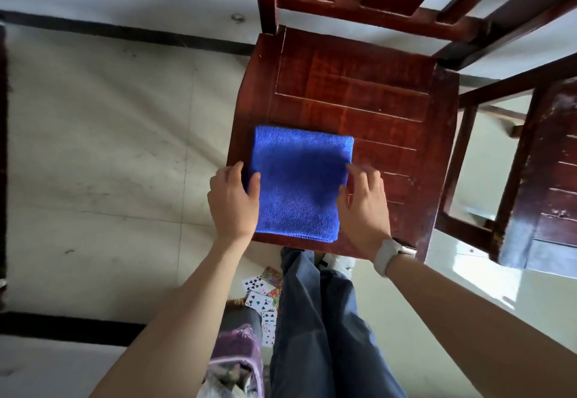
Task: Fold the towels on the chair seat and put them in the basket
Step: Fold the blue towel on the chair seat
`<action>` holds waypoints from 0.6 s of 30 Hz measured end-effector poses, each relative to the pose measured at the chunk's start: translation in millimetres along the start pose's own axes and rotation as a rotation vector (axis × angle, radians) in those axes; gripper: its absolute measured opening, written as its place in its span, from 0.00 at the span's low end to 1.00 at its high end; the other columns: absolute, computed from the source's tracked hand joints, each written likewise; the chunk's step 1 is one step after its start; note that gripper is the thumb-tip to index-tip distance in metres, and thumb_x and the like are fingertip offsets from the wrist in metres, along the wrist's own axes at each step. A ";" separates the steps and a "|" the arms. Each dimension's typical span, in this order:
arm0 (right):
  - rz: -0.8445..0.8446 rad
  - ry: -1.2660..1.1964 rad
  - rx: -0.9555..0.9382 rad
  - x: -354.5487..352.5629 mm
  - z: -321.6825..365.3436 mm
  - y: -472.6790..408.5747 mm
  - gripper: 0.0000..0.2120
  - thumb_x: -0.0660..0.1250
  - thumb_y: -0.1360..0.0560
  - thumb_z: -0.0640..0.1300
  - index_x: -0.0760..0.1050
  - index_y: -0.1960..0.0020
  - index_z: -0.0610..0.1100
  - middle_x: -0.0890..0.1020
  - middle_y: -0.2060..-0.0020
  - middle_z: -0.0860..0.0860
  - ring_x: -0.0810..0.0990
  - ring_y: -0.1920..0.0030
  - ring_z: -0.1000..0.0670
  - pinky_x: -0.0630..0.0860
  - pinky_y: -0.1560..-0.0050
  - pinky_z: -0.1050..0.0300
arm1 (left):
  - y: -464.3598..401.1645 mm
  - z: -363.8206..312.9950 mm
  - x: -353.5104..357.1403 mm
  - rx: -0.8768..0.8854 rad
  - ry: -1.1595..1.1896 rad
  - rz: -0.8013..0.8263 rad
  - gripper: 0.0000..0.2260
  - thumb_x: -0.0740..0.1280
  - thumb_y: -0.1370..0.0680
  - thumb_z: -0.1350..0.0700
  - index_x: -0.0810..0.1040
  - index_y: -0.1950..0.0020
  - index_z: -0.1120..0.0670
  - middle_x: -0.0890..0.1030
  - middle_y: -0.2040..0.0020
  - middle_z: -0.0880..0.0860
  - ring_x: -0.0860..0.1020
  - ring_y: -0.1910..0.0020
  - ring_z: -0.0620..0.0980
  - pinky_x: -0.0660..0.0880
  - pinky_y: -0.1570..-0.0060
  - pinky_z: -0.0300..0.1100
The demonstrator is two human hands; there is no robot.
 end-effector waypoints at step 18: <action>0.154 -0.429 0.606 27.6 -13.3 -0.7 0.14 0.62 0.25 0.42 0.70 0.42 0.36 0.76 0.48 0.41 0.75 0.49 0.42 0.69 0.51 0.55 | -20.4 -12.4 4.5 -0.091 0.007 0.208 0.08 0.66 0.27 0.55 0.75 0.52 0.58 0.79 0.55 0.56 0.75 0.53 0.58 0.69 0.54 0.47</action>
Point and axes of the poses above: each hand's wrist, its own y-axis away from the middle knuckle, its own x-axis out of the palm, z = x × y, the point moved 5 cm from there along -y, towards the middle knuckle
